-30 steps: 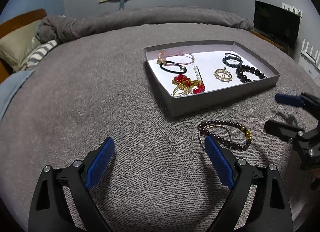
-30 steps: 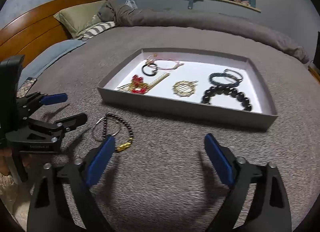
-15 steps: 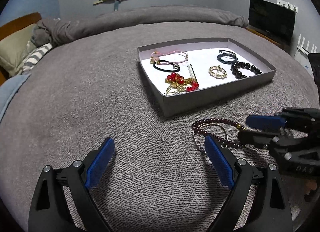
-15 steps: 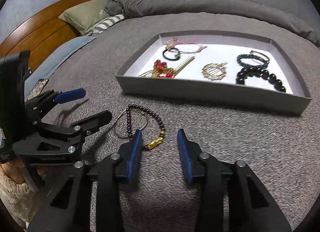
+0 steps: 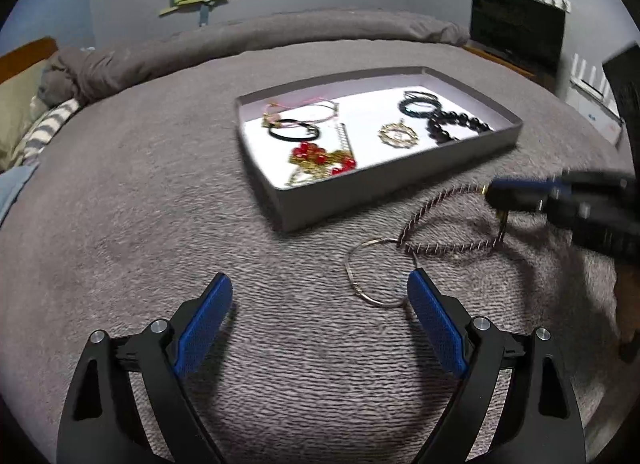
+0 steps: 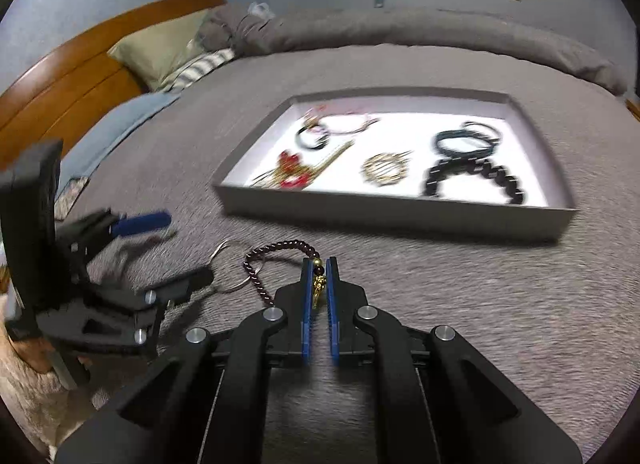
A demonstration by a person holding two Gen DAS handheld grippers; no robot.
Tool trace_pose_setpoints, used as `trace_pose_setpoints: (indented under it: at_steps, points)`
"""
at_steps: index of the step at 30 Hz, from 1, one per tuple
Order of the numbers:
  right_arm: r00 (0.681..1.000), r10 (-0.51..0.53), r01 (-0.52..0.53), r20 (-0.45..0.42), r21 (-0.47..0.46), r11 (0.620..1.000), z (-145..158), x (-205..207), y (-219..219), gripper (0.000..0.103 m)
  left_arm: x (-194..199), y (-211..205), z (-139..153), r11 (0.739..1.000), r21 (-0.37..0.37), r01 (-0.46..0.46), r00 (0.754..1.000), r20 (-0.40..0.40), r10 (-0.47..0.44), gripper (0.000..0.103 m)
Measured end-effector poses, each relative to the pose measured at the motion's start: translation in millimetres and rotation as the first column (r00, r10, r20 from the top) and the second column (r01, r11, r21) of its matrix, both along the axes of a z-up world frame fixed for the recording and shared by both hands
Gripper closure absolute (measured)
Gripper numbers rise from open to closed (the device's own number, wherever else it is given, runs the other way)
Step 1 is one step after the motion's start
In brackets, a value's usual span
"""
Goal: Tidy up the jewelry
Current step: 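Grasp the dark red bead bracelet with the right tool while the left tool grasps the silver bangle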
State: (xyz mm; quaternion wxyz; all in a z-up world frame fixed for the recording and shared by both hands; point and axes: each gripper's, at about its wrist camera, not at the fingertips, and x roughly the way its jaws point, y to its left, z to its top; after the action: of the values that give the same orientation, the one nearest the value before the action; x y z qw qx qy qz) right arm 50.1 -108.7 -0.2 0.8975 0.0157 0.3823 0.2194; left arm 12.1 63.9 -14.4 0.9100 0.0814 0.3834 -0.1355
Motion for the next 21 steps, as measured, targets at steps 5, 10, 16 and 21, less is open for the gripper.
trace_pose_setpoints:
  at_steps: [5,10,16,21]
  points:
    - [0.999,-0.046,0.046,-0.004,-0.051,0.998,-6,-3,-25,0.097,-1,-11,-5,0.999,0.004,0.049,0.999,-0.012,-0.049,0.012]
    - [0.996,-0.078,0.075,-0.045,-0.057,0.996,-19,-5,-44,0.097,2,-16,-9,0.997,-0.005,0.073,0.997,-0.023,-0.073,0.017]
    - [0.996,-0.077,0.073,-0.053,-0.064,0.995,-22,-8,-46,0.096,4,-25,-14,0.992,-0.002,0.123,0.992,-0.015,-0.123,0.040]
    - [0.995,-0.073,0.069,-0.070,-0.061,0.996,-23,-9,-46,0.094,8,-23,-18,0.990,-0.035,0.138,0.990,-0.019,-0.138,0.042]
